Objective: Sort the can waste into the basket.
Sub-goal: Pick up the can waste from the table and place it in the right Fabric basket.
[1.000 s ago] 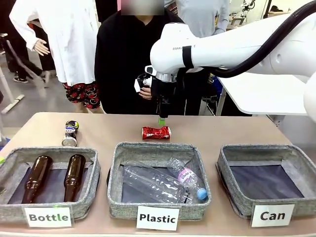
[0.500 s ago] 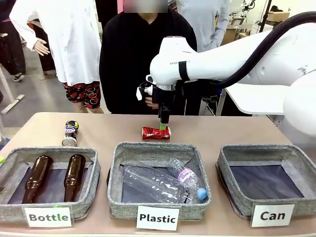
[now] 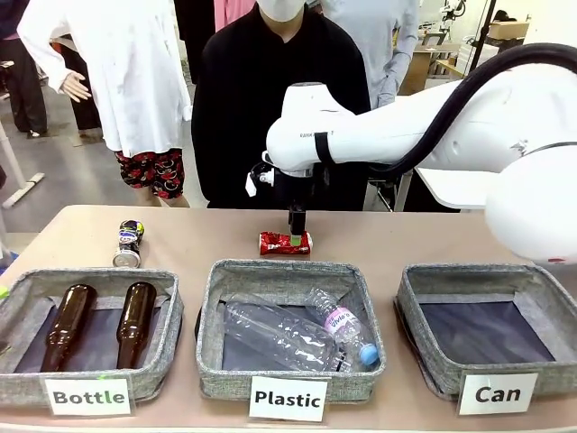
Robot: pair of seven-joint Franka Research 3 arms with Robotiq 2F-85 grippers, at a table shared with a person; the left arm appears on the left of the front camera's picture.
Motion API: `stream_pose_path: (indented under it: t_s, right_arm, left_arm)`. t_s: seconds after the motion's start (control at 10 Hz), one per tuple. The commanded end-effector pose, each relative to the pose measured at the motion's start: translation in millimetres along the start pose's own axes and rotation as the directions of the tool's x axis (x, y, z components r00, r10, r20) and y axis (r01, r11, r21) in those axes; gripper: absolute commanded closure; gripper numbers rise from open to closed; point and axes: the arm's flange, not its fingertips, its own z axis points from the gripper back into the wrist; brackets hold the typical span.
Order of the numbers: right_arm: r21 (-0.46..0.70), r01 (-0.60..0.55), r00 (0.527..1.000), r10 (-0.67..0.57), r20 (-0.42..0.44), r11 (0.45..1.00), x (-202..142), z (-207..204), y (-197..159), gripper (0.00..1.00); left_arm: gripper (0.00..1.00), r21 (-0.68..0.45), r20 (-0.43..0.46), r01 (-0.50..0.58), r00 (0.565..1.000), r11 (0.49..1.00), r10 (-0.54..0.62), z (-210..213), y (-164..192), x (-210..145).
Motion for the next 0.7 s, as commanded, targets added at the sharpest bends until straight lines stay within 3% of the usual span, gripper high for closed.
stream_pose_path:
  t_s: [0.0, 0.6]
  right_arm:
    - [0.040, 0.005, 1.000, -0.004, -0.029, 0.999, 14.7, -3.2, -18.9, 0.00]
    - [0.148, -0.010, 1.000, 0.012, -0.017, 0.989, 19.7, -30.3, -30.5, 0.00]
  left_arm:
    - [0.00, -0.001, -0.003, 0.011, 1.000, 1.000, -0.011, -0.5, 0.5, -3.5]
    - [0.00, -0.001, -0.003, 0.011, 1.000, 1.000, -0.011, -0.5, 0.5, -3.5]
